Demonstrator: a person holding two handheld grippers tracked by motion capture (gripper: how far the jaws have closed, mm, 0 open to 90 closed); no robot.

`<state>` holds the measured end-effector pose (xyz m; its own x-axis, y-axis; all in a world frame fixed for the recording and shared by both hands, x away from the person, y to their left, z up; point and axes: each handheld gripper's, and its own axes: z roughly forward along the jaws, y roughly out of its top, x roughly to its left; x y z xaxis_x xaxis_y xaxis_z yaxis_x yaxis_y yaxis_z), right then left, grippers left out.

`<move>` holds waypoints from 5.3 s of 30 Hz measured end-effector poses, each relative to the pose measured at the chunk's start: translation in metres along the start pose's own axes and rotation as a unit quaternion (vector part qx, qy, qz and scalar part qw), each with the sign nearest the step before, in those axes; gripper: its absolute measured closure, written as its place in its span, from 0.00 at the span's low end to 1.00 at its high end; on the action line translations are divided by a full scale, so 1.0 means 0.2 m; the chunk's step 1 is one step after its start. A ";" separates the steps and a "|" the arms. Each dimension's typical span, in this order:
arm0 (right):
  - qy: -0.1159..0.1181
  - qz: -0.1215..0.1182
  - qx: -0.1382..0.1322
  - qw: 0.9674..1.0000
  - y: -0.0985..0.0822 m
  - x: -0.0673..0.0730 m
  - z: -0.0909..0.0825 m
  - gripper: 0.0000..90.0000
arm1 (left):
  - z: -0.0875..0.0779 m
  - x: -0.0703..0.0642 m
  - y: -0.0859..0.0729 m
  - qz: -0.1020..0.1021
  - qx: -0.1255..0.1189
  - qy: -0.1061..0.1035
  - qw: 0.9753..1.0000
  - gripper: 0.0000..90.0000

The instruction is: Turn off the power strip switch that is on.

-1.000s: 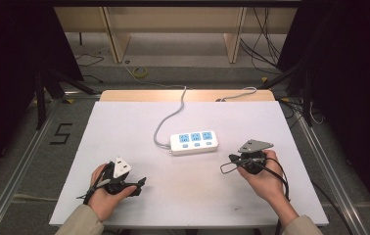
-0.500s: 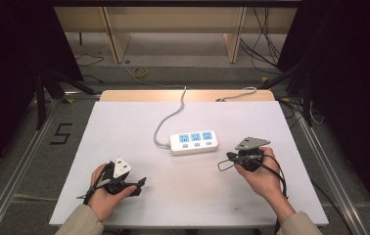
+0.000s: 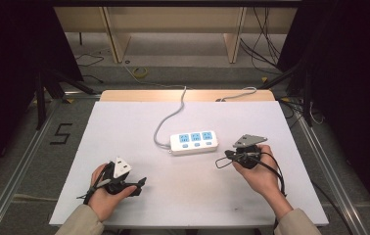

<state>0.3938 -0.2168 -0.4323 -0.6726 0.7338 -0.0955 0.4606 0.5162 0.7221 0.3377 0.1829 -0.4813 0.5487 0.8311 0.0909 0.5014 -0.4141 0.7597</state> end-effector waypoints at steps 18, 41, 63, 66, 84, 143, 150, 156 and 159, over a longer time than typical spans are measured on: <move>0.002 0.000 0.006 1.000 0.04 -0.01 0.02 1.00 | 0.00 0.00 0.00 0.002 -0.001 -0.001 1.000 0.18; 0.001 0.006 0.004 1.000 0.10 -0.02 0.05 1.00 | 0.01 -0.01 0.01 0.006 -0.003 -0.004 1.000 0.18; 0.003 0.011 0.012 1.000 0.13 -0.03 0.11 1.00 | 0.01 -0.02 0.01 0.005 -0.008 -0.002 1.000 0.18; 0.003 0.010 0.012 1.000 0.14 -0.03 0.11 1.00 | 0.00 -0.02 0.02 0.009 -0.006 -0.002 1.000 0.18; 0.007 0.014 0.019 1.000 0.18 -0.04 0.17 1.00 | 0.01 -0.01 0.01 0.005 -0.009 -0.002 1.000 0.18; 0.019 0.020 0.075 0.997 0.33 -0.04 0.37 1.00 | 0.01 -0.02 0.02 0.012 -0.009 -0.006 1.000 0.18; 0.020 0.019 0.084 0.996 0.34 -0.04 0.38 1.00 | 0.01 -0.02 0.02 0.012 -0.008 -0.006 1.000 0.18; 0.020 0.019 0.093 0.995 0.35 -0.04 0.40 1.00 | 0.01 -0.02 0.02 0.014 -0.008 -0.007 1.000 0.18; 0.019 0.021 0.096 0.995 0.35 -0.04 0.41 1.00 | 0.01 -0.02 0.02 0.014 -0.009 -0.006 1.000 0.18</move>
<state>0.4792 -0.1503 -0.4380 -0.6700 0.7413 -0.0394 0.5881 0.5624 0.5812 0.3387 0.1768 -0.4797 0.5709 0.8143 0.1047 0.4736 -0.4308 0.7682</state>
